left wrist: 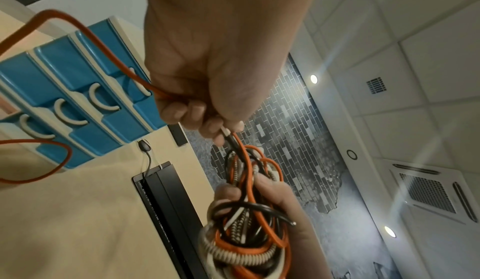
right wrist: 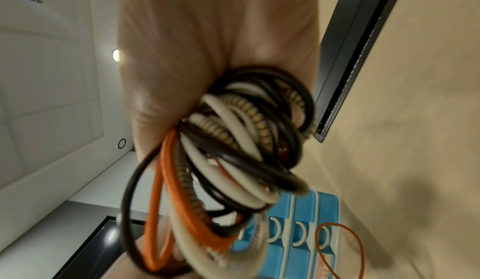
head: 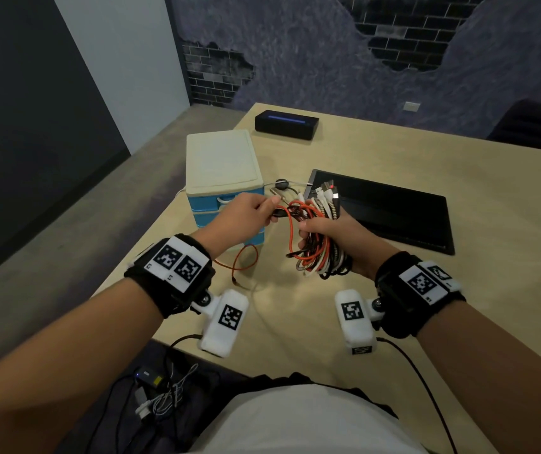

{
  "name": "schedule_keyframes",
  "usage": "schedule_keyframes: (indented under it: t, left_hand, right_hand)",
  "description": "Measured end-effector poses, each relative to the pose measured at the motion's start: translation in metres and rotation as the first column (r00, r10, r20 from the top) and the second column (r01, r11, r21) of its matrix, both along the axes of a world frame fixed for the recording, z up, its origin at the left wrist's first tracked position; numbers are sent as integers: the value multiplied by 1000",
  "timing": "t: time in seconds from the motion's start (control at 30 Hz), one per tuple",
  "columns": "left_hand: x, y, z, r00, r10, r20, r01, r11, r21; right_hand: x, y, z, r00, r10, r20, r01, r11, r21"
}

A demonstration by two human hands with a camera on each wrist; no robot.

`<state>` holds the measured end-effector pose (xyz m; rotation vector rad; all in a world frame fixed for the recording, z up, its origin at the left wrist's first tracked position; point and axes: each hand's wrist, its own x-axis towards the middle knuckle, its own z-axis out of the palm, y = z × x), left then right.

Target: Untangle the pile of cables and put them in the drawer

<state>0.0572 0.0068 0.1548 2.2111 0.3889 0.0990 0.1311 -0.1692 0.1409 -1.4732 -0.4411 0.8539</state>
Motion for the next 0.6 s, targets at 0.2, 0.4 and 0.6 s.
schedule_keyframes:
  t: [0.2,0.4,0.6]
  left_hand:
    - [0,-4,-5,995,65,71,-42,956,-292]
    - [3,-13,-10,970,161,183,-104,952,-288]
    - [-1,-26,-11,969,150,199,-113,976,-188]
  right_hand:
    - [7,3,-8,989,-149,7,148,988,45]
    - [4,11,-12,978,-208,-8,208,974,88]
    - [1,12,-9,972,-223,-68,231,960,157]
